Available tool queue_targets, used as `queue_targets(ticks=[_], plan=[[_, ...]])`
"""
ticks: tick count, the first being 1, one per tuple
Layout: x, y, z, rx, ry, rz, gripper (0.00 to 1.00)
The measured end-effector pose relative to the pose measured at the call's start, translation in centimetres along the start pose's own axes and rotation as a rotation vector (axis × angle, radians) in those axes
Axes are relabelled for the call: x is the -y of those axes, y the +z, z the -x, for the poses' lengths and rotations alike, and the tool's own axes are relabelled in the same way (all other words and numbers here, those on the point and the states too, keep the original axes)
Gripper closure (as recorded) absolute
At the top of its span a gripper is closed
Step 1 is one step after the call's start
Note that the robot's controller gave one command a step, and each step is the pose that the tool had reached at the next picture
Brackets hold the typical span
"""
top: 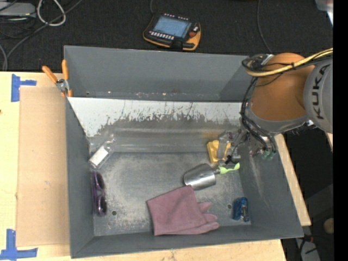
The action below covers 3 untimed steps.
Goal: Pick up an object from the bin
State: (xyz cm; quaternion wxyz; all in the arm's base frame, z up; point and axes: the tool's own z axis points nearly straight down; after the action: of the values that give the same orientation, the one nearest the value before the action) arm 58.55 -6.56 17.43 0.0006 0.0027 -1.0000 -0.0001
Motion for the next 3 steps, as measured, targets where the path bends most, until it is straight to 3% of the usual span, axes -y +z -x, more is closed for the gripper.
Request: queue_targets(ticks=[1, 2, 3], plan=[[0.0, 0.0, 0.0, 0.0, 0.0, 0.0, 1.0], [0.6, -4.6, -0.9, 0.005, 0.005, -0.001, 1.0], [2.0, -2.1, 0.4, -0.006, 0.004, 0.001, 1.0]])
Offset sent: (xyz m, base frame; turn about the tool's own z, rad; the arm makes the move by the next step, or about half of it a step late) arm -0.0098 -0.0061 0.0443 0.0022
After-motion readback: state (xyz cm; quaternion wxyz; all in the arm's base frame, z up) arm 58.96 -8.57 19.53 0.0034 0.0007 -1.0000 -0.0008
